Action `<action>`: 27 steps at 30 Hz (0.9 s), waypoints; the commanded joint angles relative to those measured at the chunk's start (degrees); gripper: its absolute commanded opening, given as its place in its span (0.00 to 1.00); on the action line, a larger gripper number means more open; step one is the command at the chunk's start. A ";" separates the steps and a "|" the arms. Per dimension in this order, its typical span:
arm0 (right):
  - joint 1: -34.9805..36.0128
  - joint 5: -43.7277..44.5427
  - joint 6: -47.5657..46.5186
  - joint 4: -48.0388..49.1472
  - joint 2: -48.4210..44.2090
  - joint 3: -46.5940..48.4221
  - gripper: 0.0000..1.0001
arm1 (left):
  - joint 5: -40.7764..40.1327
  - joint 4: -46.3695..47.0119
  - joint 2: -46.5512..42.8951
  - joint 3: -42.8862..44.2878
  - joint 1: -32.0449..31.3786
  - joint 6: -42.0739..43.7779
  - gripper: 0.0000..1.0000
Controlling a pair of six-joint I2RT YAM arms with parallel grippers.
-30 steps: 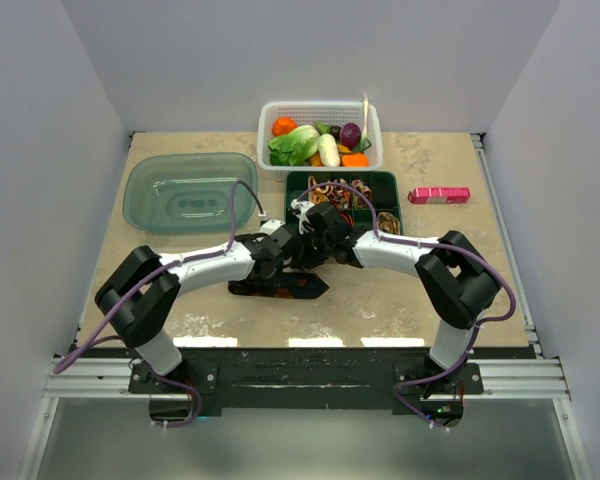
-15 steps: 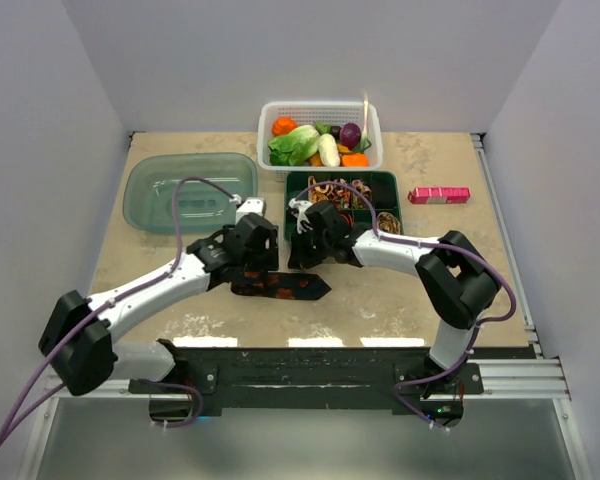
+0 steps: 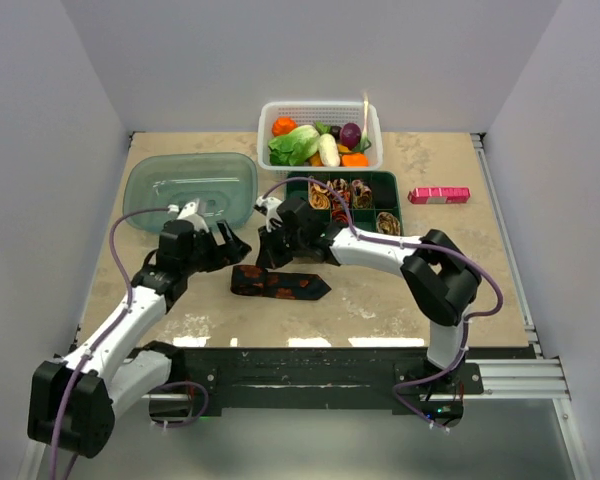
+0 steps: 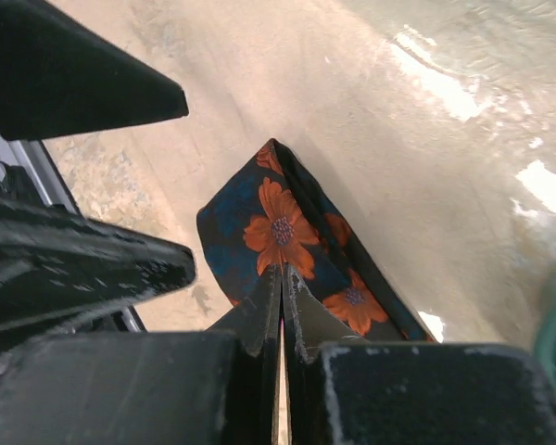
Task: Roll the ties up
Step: Roll the tie at the center of the board.
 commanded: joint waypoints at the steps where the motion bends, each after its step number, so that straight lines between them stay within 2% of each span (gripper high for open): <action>1: 1.32 -2.02 -0.82 0.31 2.04 3.26 0.00 | 17.92 9.44 -0.40 -5.61 7.98 -2.33 0.90; 5: 2.46 -1.67 -0.73 0.40 2.93 3.36 0.00 | 28.04 16.29 2.49 -11.49 17.11 -5.75 0.90; 9: 2.91 -1.40 -0.64 0.57 3.28 2.22 0.00 | 34.12 22.79 7.76 -16.77 20.48 -7.52 0.88; 24: 3.26 1.32 -0.73 1.54 4.86 -4.64 0.00 | 30.09 23.69 10.59 -20.21 20.57 -5.06 0.84; 27: 3.17 1.67 -1.08 1.63 5.47 -4.12 0.00 | 31.65 27.81 11.64 -21.26 20.39 -4.97 0.83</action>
